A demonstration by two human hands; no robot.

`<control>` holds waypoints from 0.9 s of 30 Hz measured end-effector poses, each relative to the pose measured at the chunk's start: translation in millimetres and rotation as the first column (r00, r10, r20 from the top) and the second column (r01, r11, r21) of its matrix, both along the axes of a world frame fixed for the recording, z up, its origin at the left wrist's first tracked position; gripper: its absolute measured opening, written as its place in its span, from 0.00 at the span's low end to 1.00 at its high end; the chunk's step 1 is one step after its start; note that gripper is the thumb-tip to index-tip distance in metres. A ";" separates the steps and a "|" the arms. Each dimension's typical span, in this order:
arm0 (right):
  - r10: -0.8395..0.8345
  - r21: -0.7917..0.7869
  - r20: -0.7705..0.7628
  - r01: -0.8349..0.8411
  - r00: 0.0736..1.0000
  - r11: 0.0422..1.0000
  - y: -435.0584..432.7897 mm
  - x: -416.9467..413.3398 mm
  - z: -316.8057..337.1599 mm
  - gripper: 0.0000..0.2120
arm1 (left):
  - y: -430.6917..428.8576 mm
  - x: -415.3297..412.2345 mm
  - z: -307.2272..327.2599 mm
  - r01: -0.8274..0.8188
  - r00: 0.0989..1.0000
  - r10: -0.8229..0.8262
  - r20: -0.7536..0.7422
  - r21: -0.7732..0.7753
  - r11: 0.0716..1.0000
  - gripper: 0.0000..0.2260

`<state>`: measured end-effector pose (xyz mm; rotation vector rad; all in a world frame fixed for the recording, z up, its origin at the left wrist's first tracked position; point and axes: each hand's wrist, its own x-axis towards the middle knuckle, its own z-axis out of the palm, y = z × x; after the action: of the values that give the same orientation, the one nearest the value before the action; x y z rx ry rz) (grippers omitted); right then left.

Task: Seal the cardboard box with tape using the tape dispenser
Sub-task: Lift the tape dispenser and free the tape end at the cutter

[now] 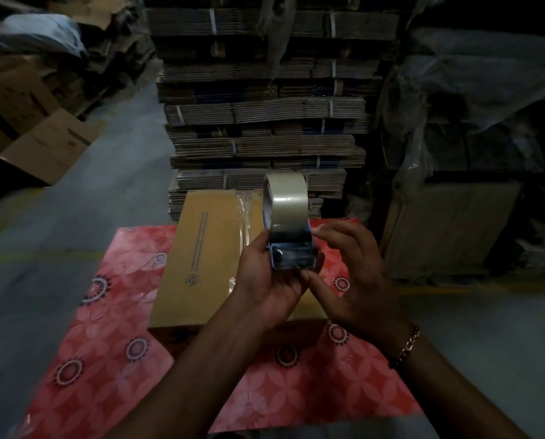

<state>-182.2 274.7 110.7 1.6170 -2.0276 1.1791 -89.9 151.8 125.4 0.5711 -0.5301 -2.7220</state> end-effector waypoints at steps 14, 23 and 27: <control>-0.019 -0.014 -0.123 0.018 0.992 1.000 4.9 -3.1 -3.0 0.12 | 0.6 -3.3 -6.6 0.023 0.998 -0.022 0.066 -0.017 1.000 0.18; -0.034 -0.057 -0.082 0.029 0.996 0.998 9.8 3.1 -2.2 0.04 | -3.3 -5.8 -13.0 0.003 0.995 0.009 0.103 -0.111 0.994 0.19; -0.020 -0.048 0.056 0.023 0.998 0.999 8.2 8.5 2.2 0.03 | -4.2 -4.0 -17.5 -0.021 0.990 0.045 0.134 -0.172 0.985 0.30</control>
<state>-173.7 283.0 112.9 1.5525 -2.0284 1.2686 -93.9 147.6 107.9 0.7184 -0.7729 -2.5858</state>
